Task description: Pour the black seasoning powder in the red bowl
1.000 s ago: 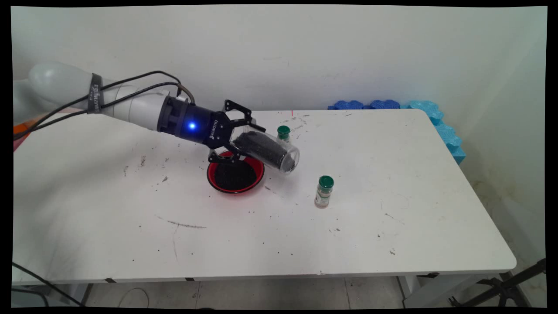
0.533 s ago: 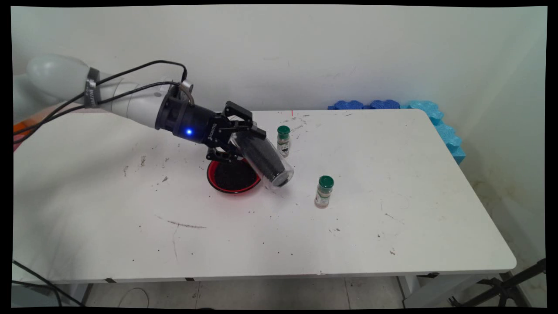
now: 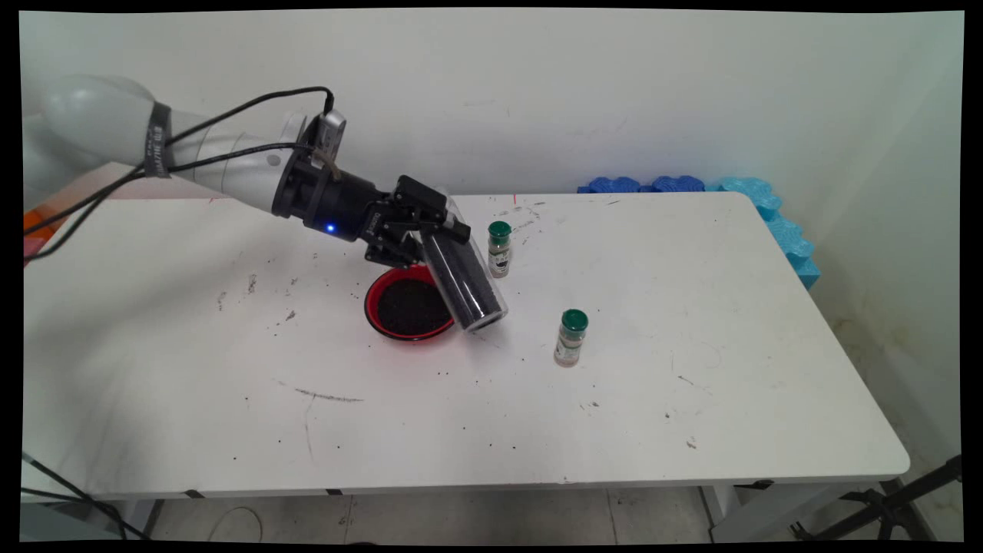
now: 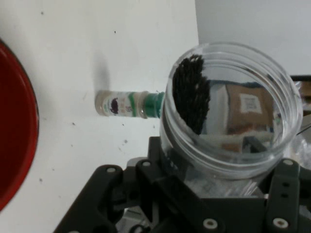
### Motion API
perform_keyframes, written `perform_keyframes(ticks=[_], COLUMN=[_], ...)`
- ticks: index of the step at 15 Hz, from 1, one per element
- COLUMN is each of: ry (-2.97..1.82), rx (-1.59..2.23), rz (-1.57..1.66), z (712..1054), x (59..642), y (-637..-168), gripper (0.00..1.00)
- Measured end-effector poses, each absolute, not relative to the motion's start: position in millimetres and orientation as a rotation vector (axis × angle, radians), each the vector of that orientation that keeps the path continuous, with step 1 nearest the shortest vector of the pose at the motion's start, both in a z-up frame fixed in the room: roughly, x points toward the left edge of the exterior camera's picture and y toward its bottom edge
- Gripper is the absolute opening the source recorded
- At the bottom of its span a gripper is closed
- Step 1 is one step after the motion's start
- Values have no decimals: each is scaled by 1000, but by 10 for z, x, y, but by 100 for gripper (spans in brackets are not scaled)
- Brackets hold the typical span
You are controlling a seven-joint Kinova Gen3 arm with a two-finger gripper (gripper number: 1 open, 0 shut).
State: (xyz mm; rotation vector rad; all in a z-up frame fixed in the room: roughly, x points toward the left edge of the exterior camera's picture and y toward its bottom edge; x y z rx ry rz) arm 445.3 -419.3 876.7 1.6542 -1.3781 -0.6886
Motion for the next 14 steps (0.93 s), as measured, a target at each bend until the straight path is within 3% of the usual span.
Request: perform_keyframes(ticks=[14], ry=[-1823], rx=[1091], rz=[-301], z=[9114], x=[4254], y=[-4072], gripper=[0])
